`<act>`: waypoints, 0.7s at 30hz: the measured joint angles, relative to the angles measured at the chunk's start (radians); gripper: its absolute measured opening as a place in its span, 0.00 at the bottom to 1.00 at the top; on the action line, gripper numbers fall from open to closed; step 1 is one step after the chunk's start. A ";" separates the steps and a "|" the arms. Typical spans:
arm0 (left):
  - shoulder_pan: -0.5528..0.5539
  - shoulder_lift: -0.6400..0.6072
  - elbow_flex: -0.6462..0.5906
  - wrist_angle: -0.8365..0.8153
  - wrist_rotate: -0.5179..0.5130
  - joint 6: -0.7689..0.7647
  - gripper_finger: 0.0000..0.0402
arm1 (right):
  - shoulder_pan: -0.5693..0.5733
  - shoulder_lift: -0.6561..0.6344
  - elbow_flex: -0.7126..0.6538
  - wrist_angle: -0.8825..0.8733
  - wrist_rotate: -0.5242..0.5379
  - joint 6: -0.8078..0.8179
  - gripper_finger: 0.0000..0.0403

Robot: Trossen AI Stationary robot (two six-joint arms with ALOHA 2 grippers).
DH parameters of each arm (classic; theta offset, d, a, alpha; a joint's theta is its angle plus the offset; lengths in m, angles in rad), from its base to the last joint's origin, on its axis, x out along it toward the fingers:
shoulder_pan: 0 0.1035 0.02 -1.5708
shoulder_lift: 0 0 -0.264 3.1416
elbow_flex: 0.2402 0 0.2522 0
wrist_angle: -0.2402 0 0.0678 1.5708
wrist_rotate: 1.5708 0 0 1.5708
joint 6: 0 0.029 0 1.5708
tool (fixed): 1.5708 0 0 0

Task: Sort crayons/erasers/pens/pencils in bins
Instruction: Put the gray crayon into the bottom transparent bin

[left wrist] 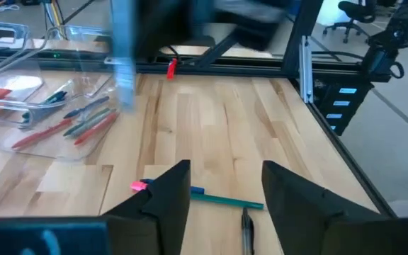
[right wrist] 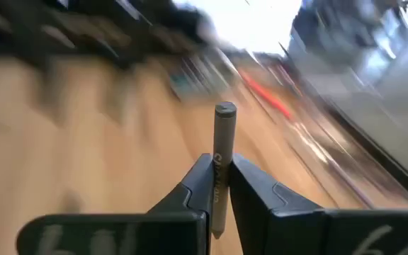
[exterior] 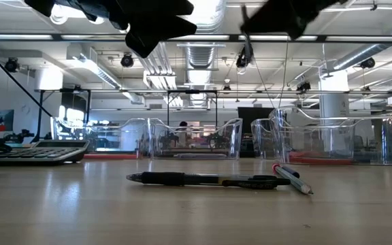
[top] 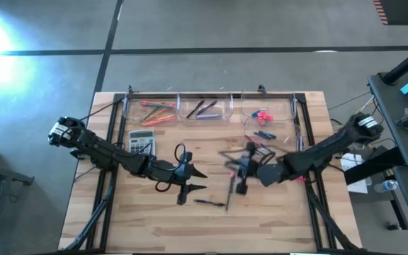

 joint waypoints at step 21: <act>0.000 0.000 0.002 0.036 0.000 -0.001 0.41 | -0.324 -0.297 0.115 -1.225 -0.181 0.409 0.11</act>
